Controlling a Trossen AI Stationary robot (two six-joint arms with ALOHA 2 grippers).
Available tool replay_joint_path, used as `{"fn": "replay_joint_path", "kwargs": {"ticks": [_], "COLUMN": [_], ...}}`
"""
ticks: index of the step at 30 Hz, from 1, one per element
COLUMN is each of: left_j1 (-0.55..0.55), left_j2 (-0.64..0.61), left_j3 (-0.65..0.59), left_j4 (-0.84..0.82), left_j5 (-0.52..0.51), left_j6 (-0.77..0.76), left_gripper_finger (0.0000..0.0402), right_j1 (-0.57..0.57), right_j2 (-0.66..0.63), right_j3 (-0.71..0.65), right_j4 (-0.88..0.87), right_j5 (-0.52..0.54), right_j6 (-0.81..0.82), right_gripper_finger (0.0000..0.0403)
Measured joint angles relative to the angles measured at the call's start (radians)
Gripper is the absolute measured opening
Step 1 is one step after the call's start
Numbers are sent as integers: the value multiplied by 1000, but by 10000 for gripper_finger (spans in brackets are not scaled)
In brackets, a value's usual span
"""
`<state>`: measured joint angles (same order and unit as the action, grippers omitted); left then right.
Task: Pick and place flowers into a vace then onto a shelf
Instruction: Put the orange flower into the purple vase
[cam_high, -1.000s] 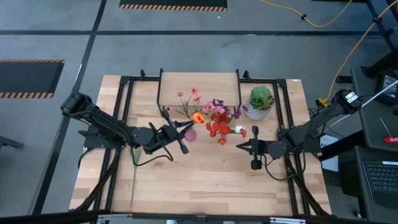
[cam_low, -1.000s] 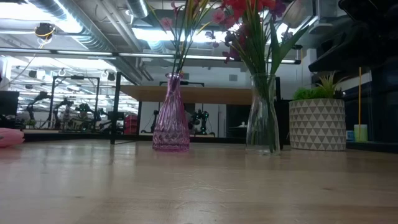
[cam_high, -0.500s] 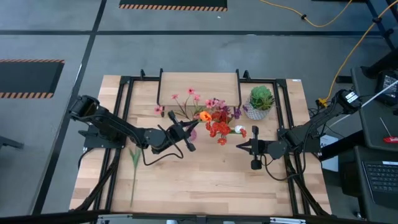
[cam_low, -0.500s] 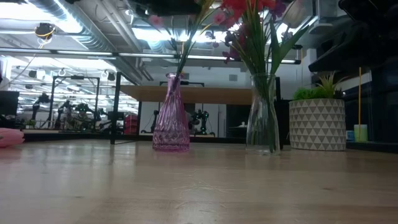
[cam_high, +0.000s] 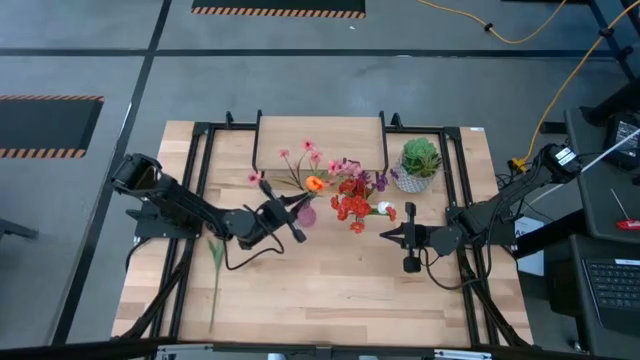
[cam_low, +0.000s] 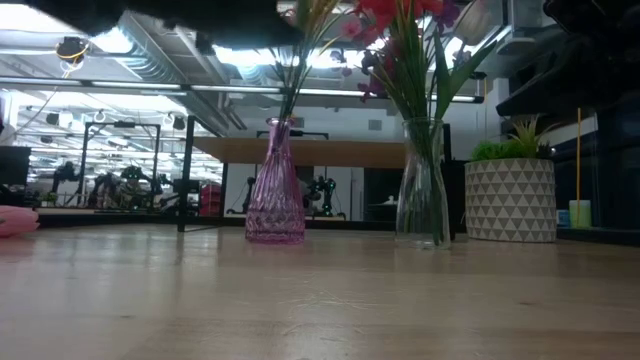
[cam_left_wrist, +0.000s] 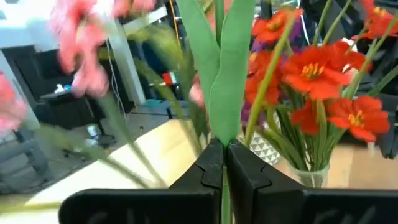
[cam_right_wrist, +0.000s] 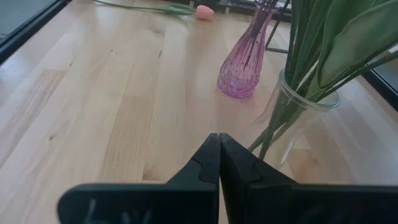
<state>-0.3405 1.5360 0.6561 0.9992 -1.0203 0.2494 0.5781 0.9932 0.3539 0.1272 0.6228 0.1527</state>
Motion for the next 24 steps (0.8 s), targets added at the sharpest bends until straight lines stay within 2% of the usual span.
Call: {"fn": "replay_joint_path", "kwargs": {"ticks": [5,24], "left_j1": [0,3], "left_j2": [-1,-1], "left_j3": [-65,-187], "left_j4": [100,207], "left_j5": [55,51], "left_j6": [-7,-70], "left_gripper_finger": [3,3], "right_j1": [0,0], "right_j2": [0,0], "right_j3": [0,0], "right_j4": [0,1], "right_j5": [0,0], "right_j6": [-1,-5], "right_gripper_finger": [4,4]}}
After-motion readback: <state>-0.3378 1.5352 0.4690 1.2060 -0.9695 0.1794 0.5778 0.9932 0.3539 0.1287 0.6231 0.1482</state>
